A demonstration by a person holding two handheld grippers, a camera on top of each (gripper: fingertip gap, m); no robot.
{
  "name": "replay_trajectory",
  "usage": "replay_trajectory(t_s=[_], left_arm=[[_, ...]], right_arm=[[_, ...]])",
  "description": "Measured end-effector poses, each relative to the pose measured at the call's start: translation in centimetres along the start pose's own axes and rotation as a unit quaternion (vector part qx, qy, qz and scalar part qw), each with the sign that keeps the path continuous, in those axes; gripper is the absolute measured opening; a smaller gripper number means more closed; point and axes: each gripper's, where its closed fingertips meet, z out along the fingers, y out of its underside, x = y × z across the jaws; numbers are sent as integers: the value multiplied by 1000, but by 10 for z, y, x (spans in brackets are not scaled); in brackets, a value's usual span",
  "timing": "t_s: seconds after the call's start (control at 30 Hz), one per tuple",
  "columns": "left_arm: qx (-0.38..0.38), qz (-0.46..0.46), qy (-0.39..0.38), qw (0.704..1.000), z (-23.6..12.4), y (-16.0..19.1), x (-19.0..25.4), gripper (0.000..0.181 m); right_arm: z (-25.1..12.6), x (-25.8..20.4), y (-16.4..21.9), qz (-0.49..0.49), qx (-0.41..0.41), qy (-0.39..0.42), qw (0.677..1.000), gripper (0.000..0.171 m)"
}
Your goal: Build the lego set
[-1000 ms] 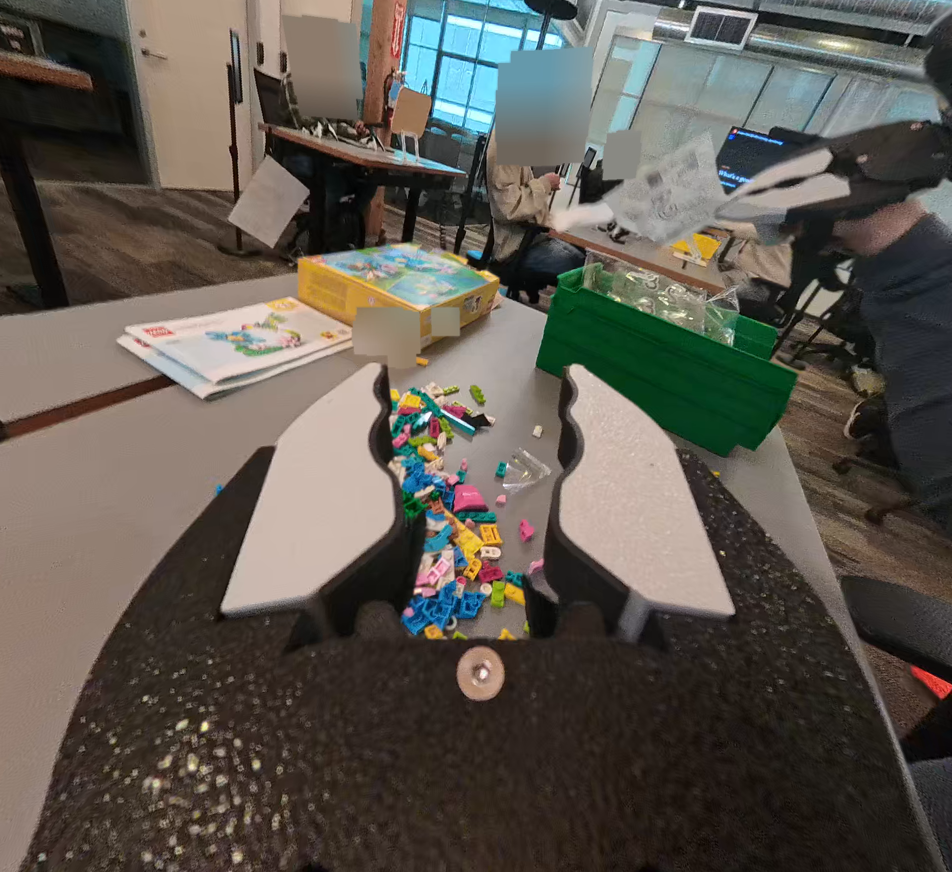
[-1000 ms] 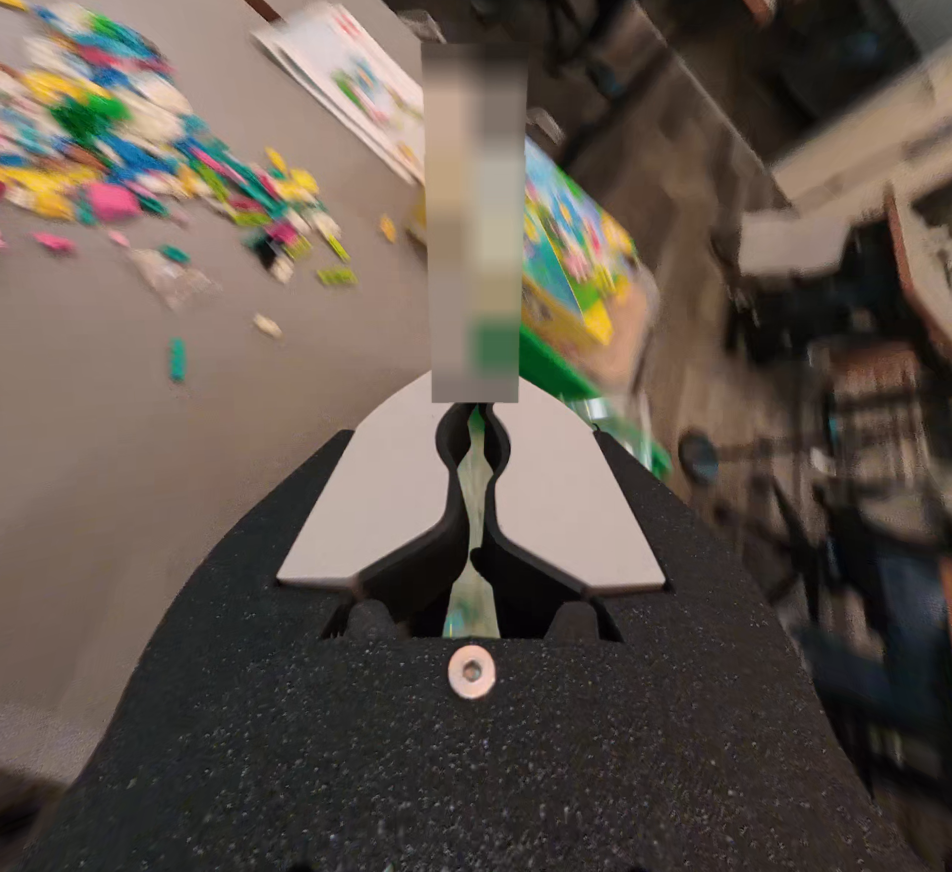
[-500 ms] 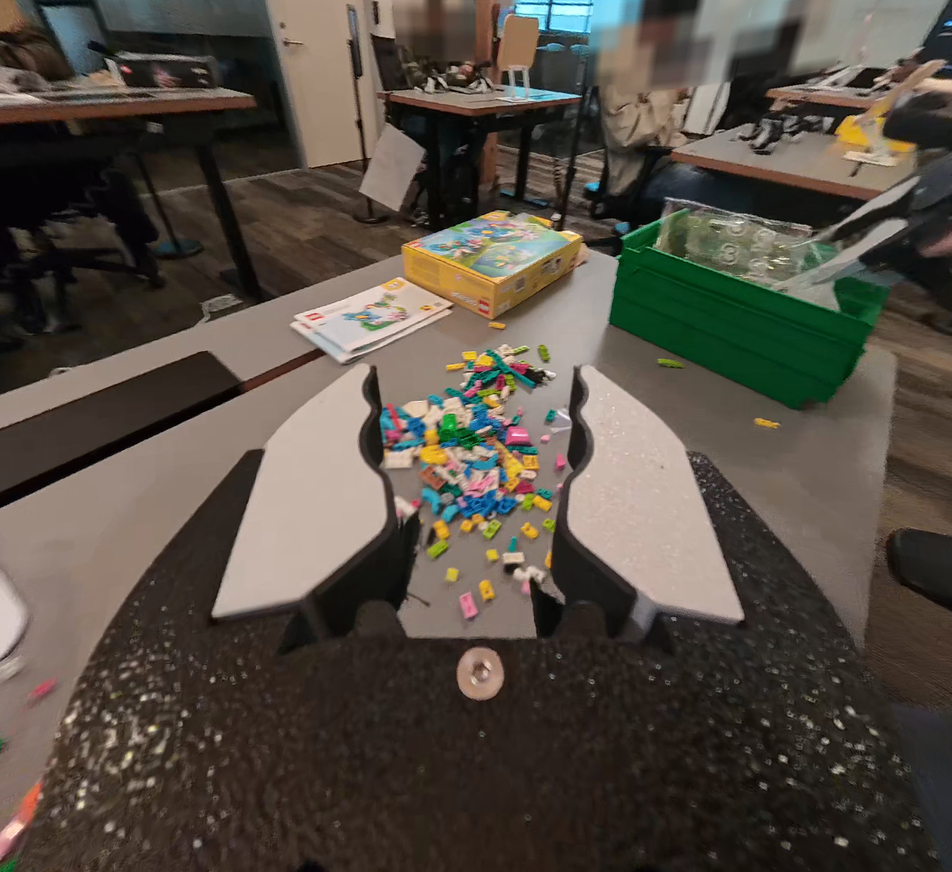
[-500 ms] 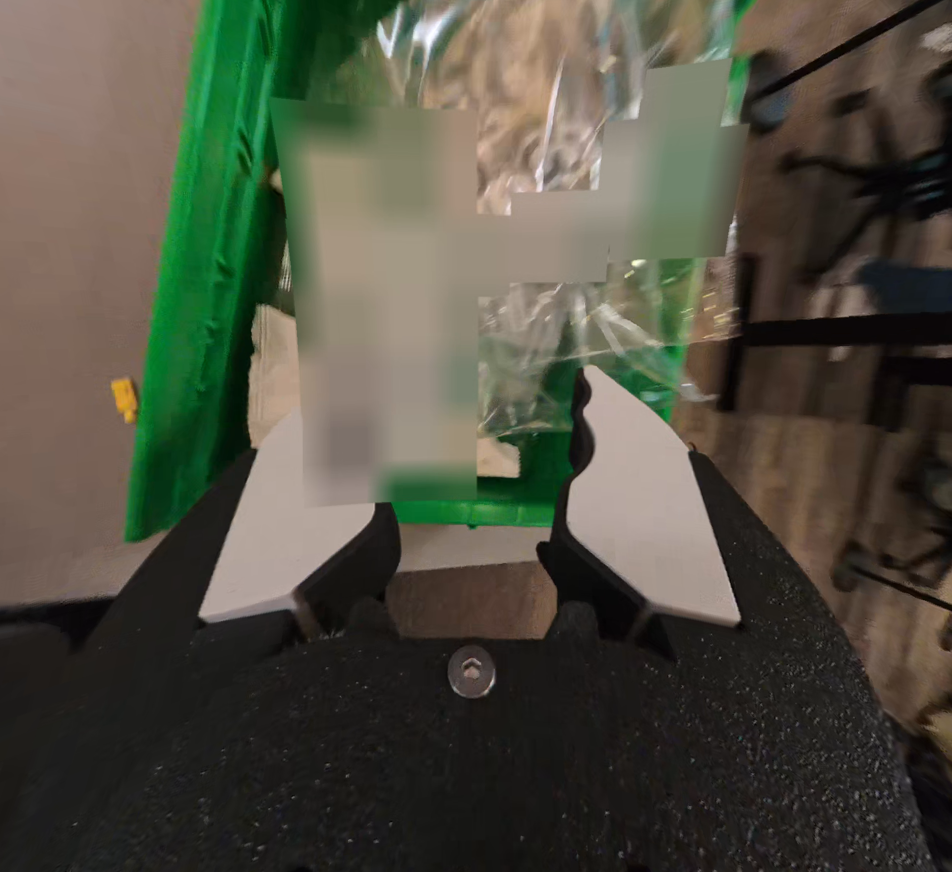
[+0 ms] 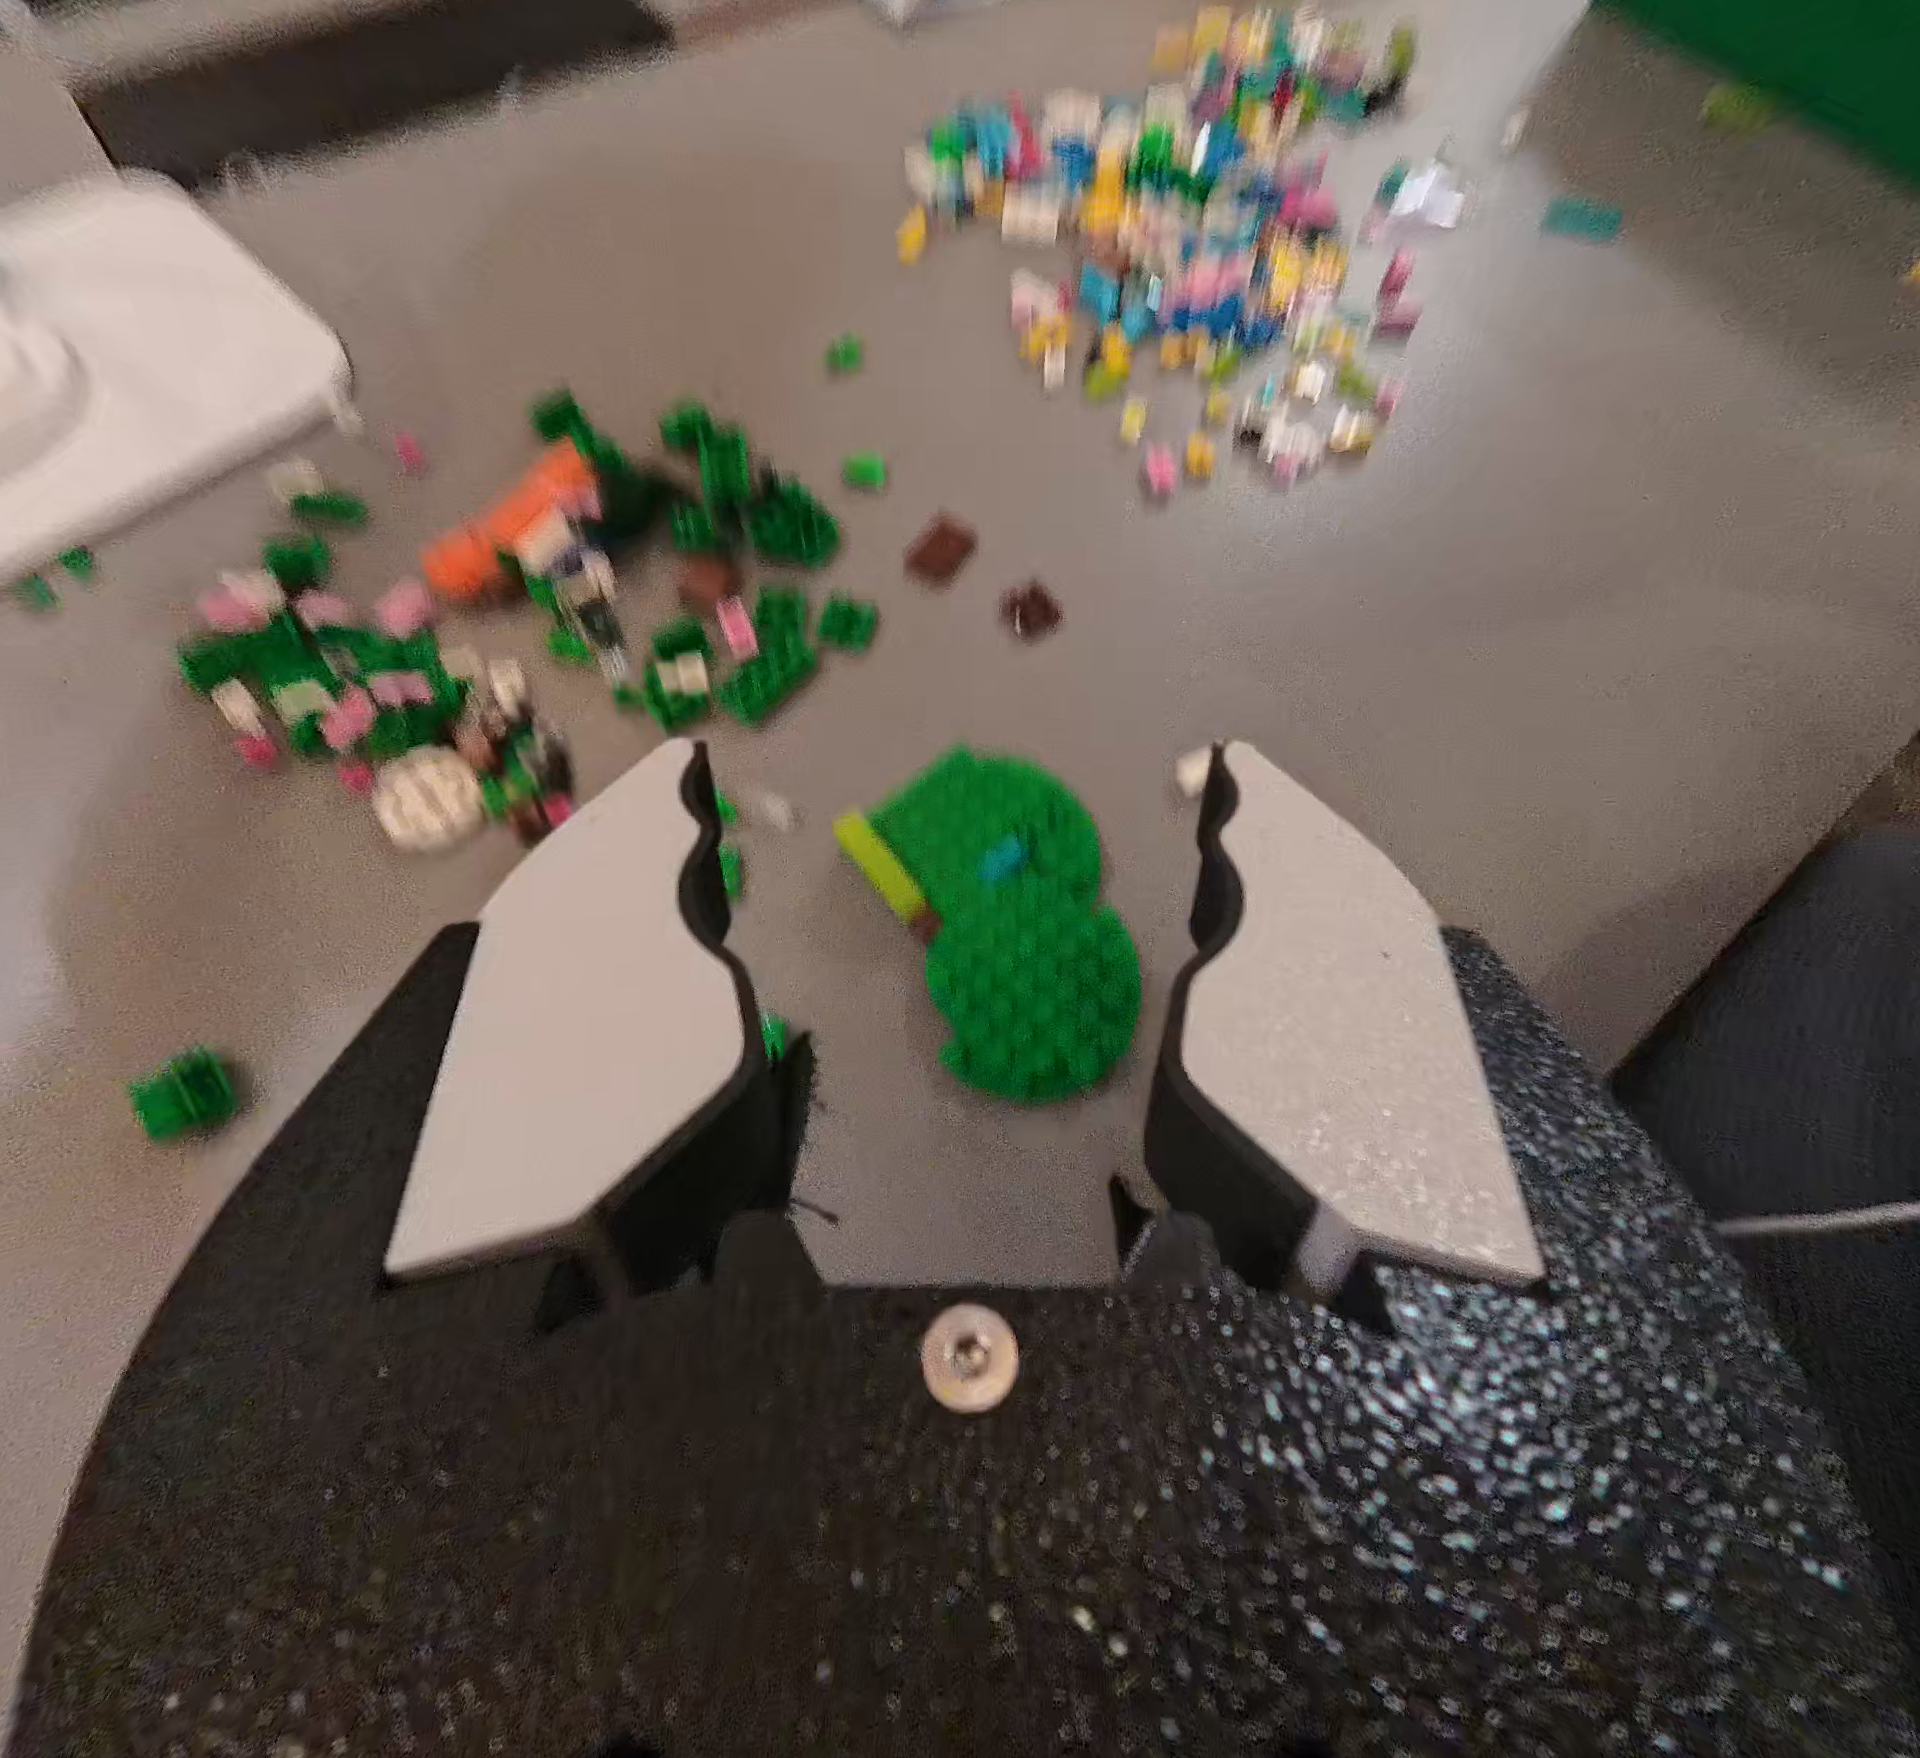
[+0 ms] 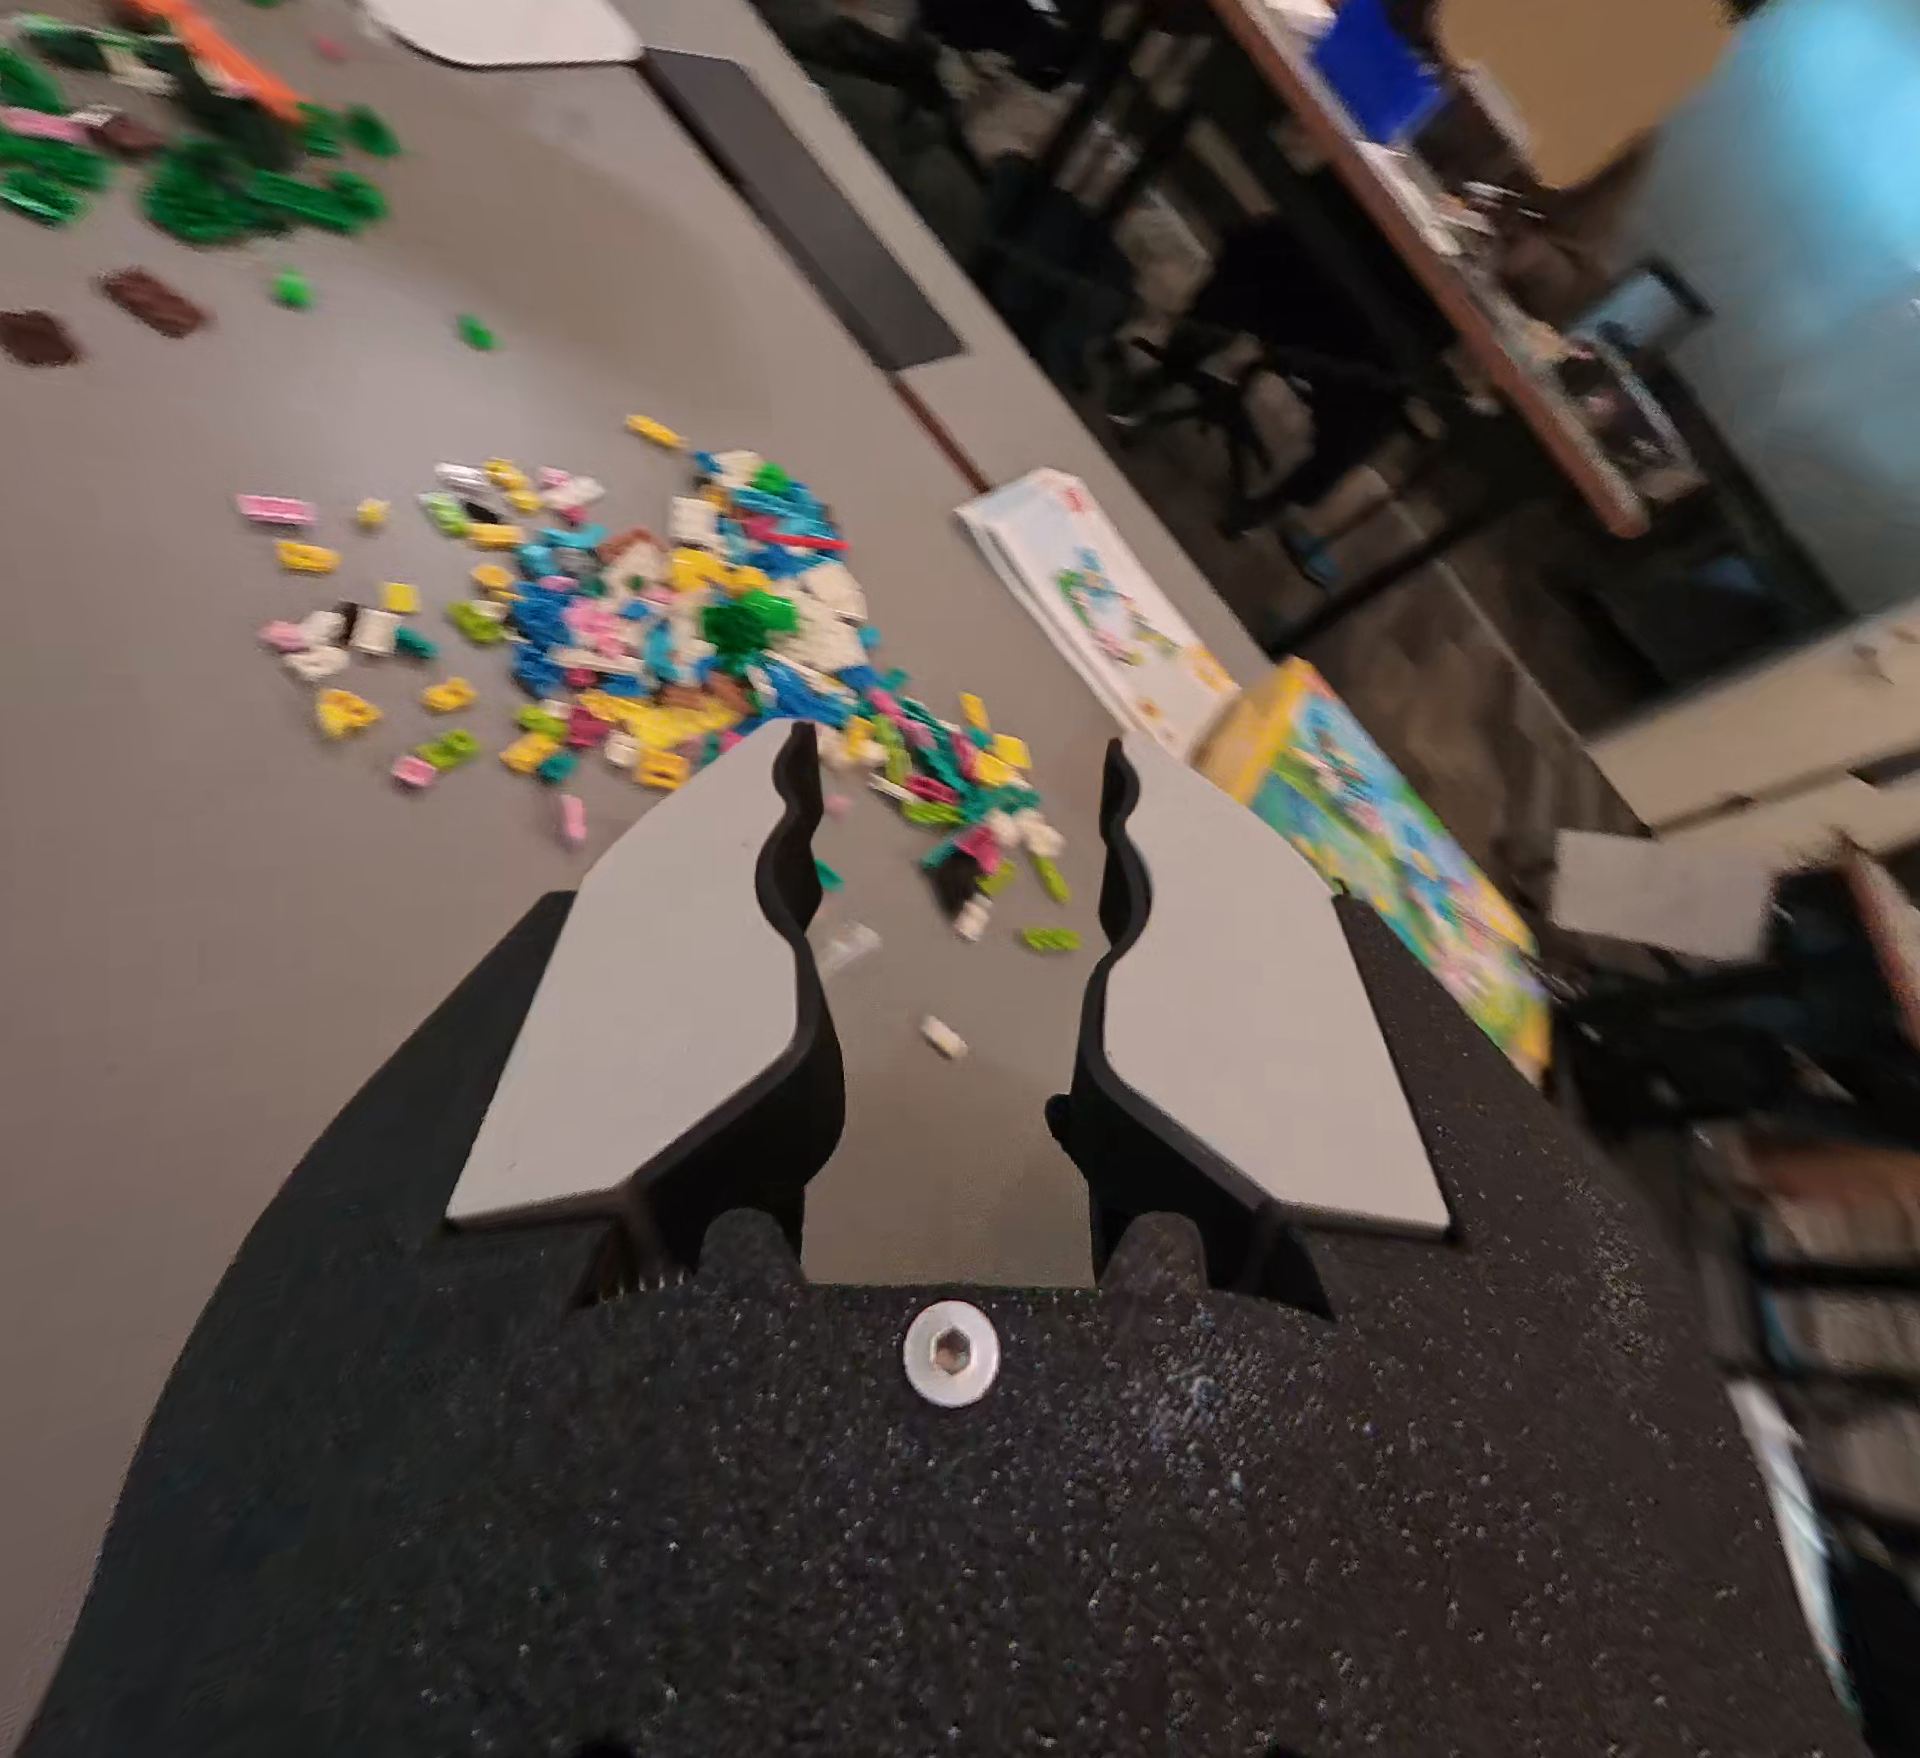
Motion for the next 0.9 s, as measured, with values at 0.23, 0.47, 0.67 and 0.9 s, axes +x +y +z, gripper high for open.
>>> replay_trajectory(t_s=[0.23, 0.47, 0.67, 0.9], left_arm=[[-89, -29, -8, 996, 16, 83, 21, 95], [-102, -47, -61, 992, 29, 94, 19, 91], [-93, -54, -41, 993, 31, 92, 32, 88], [-103, -26, -66, 992, 35, 94, 27, 83]], right_arm=[[70, -104, -20, 17, 81, -169, 982, 51], [102, -169, -48, 67, 180, -265, 945, 49], [102, -194, -51, 109, 209, -317, 918, 48], [95, -165, -61, 212, 272, -281, 896, 58]])
